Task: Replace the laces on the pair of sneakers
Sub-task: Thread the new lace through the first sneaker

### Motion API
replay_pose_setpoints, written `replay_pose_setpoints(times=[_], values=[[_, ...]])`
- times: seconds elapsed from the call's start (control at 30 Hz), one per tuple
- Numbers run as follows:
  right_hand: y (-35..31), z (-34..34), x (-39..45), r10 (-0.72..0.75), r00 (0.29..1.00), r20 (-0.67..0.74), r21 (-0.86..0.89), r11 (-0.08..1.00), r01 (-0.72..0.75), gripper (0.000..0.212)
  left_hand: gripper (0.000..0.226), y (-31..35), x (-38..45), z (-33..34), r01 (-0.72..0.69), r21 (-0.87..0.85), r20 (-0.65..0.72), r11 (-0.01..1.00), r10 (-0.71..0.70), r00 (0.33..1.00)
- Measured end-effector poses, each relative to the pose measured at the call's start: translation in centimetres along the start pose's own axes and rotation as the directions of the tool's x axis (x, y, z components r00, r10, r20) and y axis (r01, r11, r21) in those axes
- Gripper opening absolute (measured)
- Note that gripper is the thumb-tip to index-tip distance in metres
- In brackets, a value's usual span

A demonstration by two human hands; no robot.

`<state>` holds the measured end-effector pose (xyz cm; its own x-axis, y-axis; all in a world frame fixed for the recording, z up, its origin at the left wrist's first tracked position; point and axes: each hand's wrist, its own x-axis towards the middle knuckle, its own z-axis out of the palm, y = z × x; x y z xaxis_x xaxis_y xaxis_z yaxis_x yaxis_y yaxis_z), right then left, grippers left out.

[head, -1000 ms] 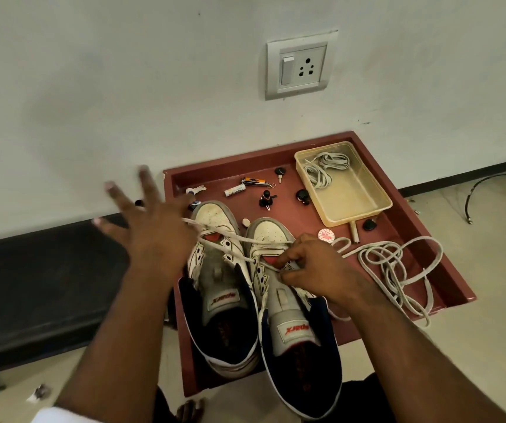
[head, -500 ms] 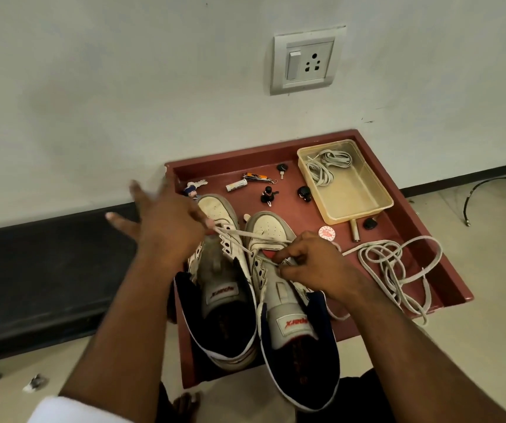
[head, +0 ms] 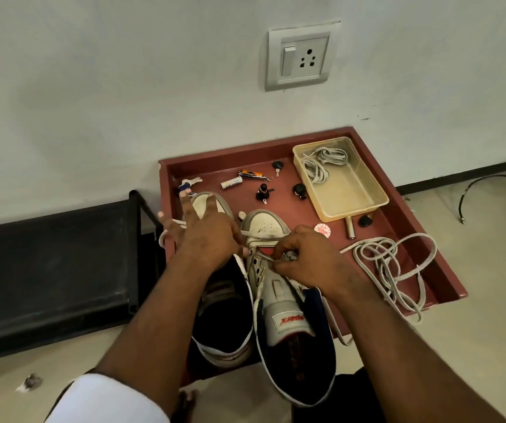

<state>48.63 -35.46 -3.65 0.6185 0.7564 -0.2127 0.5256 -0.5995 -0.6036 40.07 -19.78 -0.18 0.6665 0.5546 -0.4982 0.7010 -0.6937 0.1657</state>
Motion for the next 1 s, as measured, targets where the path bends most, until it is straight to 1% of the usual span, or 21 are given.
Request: replay_pose_setpoints(times=[0.07, 0.13, 0.17, 0.23, 0.27, 0.3, 0.37, 0.4, 0.43, 0.47, 0.5, 0.53, 0.57, 0.6, 0.63, 0.67, 0.73, 0.8, 0.87, 0.93, 1.0], values=[[0.0, 0.0, 0.0, 0.010, 1.000, -0.005, -0.014, 1.000, -0.010, 0.016, 0.011, -0.4, 0.2, 0.0, -0.018, -0.017, -0.004, 1.000, 0.018, 1.000], [-0.2, 0.0, -0.1, 0.008, 1.000, 0.021, -0.030, 1.000, -0.008, 0.021, 0.013, -0.8, 0.0, 0.0, -0.022, -0.078, -0.032, 0.997, 0.020, 0.999], [-0.3, 0.0, -0.2, 0.006, 0.999, 0.037, -0.035, 0.999, -0.004, 0.021, 0.013, -1.0, -0.2, -0.2, -0.003, -0.107, -0.059, 0.994, -0.003, 0.998], [-0.4, -0.1, -0.4, 0.003, 0.998, 0.064, -0.033, 0.999, -0.001, 0.022, 0.013, -1.8, -0.9, -1.1, 0.067, -0.184, -0.157, 0.981, -0.097, 0.983], [-0.5, -0.3, -0.5, 0.002, 0.997, 0.075, -0.032, 0.999, 0.001, 0.021, 0.013, -2.7, -1.1, -1.8, 0.106, -0.232, -0.229, 0.967, -0.160, 0.960], [-0.5, -0.4, -0.5, -0.003, 0.996, 0.084, -0.034, 0.999, 0.006, 0.021, 0.010, -4.0, -1.3, -2.8, 0.146, -0.281, -0.316, 0.949, -0.235, 0.919], [-0.5, -0.5, -0.5, -0.014, 0.996, 0.093, -0.039, 0.999, 0.018, 0.019, 0.003, -6.9, -1.5, -4.7, 0.206, -0.364, -0.485, 0.908, -0.374, 0.791], [-0.6, -0.6, -0.5, -0.017, 0.995, 0.094, -0.042, 0.999, 0.021, 0.018, 0.001, -7.9, -1.7, -5.3, 0.232, -0.408, -0.527, 0.883, -0.435, 0.730], [-0.6, -0.6, -0.5, -0.021, 0.995, 0.095, -0.048, 0.999, 0.025, 0.017, 0.005, -8.4, -1.9, -5.3, 0.251, -0.445, -0.540, 0.860, -0.481, 0.691], [-0.6, -0.7, -0.4, -0.024, 0.995, 0.098, -0.055, 0.998, 0.029, 0.016, 0.012, -8.4, -2.0, -5.0, 0.263, -0.449, -0.538, 0.854, -0.494, 0.684], [-0.6, -0.7, -0.4, -0.028, 0.995, 0.097, -0.060, 0.998, 0.034, 0.015, 0.020, -7.9, -2.1, -4.6, 0.263, -0.407, -0.532, 0.875, -0.461, 0.710], [-0.5, -0.8, -0.5, -0.031, 0.995, 0.091, -0.056, 0.998, 0.036, 0.014, 0.028, -6.8, -2.1, -4.1, 0.242, -0.336, -0.517, 0.910, -0.393, 0.760], [-0.5, -0.8, -0.5, -0.031, 0.996, 0.079, -0.045, 0.998, 0.034, 0.013, 0.031, -5.6, -1.9, -3.6, 0.189, -0.274, -0.478, 0.943, -0.304, 0.824], [-0.4, -0.9, -0.5, -0.028, 0.997, 0.067, -0.032, 0.999, 0.030, 0.012, 0.028, -4.1, -1.7, -3.2, 0.118, -0.239, -0.407, 0.964, -0.210, 0.889], [-0.4, -1.0, -0.4, -0.024, 0.998, 0.057, -0.026, 0.999, 0.025, 0.012, 0.020, -2.6, -1.6, -2.8, 0.046, -0.226, -0.320, 0.973, -0.119, 0.940], [-0.3, -1.0, -0.4, -0.022, 0.998, 0.051, -0.027, 0.999, 0.023, 0.011, 0.013, -1.3, -1.5, -2.4, -0.009, -0.214, -0.228, 0.977, -0.041, 0.973], [-0.2, -0.9, -0.3, -0.013, 0.999, 0.045, -0.030, 0.999, 0.015, 0.010, 0.019, 0.4, -1.5, -1.5, -0.048, -0.147, -0.056, 0.988, 0.040, 0.998], [-0.2, -0.8, -0.2, -0.005, 0.999, 0.037, -0.017, 1.000, 0.006, 0.010, 0.027, 0.7, -1.4, -1.1, -0.041, -0.092, 0.026, 0.995, 0.043, 0.999], [-0.1, -0.7, -0.2, -0.001, 1.000, 0.027, -0.013, 1.000, 0.001, 0.009, 0.023, 0.4, -1.2, -1.0, -0.033, -0.094, 0.052, 0.995, 0.038, 0.998], [-0.1, -0.7, -0.2, 0.005, 1.000, 0.022, -0.005, 1.000, -0.005, 0.009, 0.014, -0.1, -0.9, -0.9, -0.024, -0.142, 0.029, 0.990, 0.029, 0.999], [-0.1, -0.7, -0.3, 0.009, 1.000, 0.029, 0.002, 1.000, -0.009, 0.010, 0.007, -1.2, -0.9, -1.0, 0.025, -0.225, -0.019, 0.974, -0.030, 0.999]])
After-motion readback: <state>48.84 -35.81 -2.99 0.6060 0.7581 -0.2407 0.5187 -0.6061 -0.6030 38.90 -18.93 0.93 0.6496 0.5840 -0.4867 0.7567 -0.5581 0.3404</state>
